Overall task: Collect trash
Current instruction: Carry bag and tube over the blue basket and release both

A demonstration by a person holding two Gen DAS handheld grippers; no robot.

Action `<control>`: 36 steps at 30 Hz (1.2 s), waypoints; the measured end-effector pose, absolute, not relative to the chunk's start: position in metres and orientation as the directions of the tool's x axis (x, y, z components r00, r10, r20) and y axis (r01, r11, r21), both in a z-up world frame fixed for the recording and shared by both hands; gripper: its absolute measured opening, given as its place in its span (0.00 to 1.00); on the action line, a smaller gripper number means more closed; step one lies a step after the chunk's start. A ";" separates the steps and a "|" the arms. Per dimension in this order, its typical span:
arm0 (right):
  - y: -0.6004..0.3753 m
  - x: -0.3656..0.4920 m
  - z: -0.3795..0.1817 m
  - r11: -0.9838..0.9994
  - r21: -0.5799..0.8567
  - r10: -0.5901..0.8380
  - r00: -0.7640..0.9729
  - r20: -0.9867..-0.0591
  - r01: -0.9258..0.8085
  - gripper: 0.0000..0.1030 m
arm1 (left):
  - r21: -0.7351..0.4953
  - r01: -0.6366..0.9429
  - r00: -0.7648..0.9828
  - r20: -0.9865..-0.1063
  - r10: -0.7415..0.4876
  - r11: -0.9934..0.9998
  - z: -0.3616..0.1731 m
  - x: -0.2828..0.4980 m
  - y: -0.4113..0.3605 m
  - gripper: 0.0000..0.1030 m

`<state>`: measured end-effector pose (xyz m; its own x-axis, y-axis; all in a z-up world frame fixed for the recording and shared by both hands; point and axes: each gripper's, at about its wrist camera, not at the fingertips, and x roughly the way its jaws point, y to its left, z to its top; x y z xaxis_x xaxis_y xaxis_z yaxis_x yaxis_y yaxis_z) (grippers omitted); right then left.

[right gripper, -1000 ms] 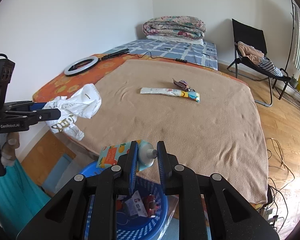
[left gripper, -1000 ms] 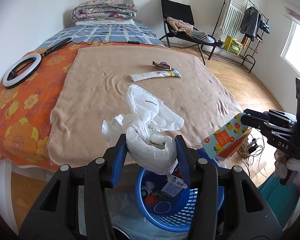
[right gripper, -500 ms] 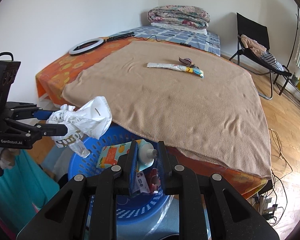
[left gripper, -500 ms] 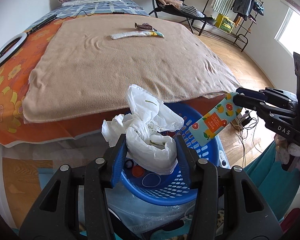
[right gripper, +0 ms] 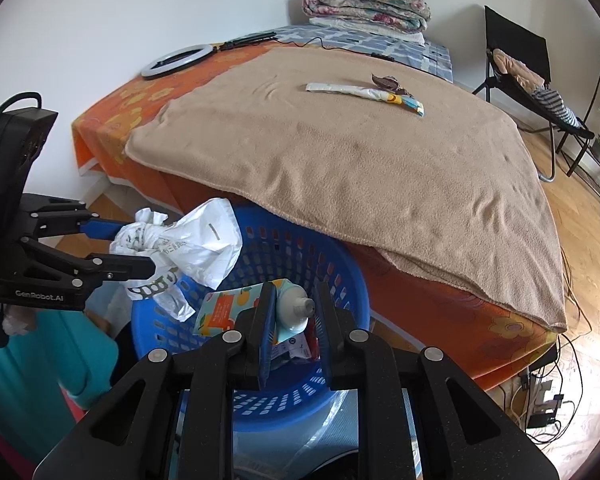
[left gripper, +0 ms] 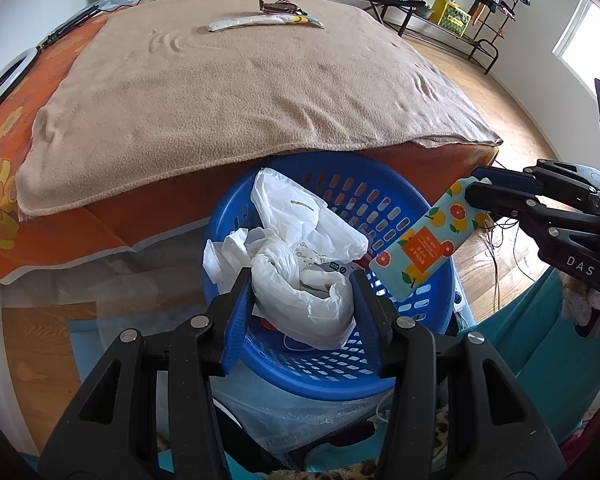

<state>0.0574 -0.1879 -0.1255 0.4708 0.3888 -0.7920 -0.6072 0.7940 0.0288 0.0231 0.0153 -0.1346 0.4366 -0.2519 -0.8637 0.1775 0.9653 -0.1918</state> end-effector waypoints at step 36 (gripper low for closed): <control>-0.199 0.079 -0.140 0.871 0.113 0.346 0.433 -0.833 -0.478 0.66 | -0.154 0.171 0.438 -0.873 -0.215 0.973 -0.138 0.031 0.009 0.75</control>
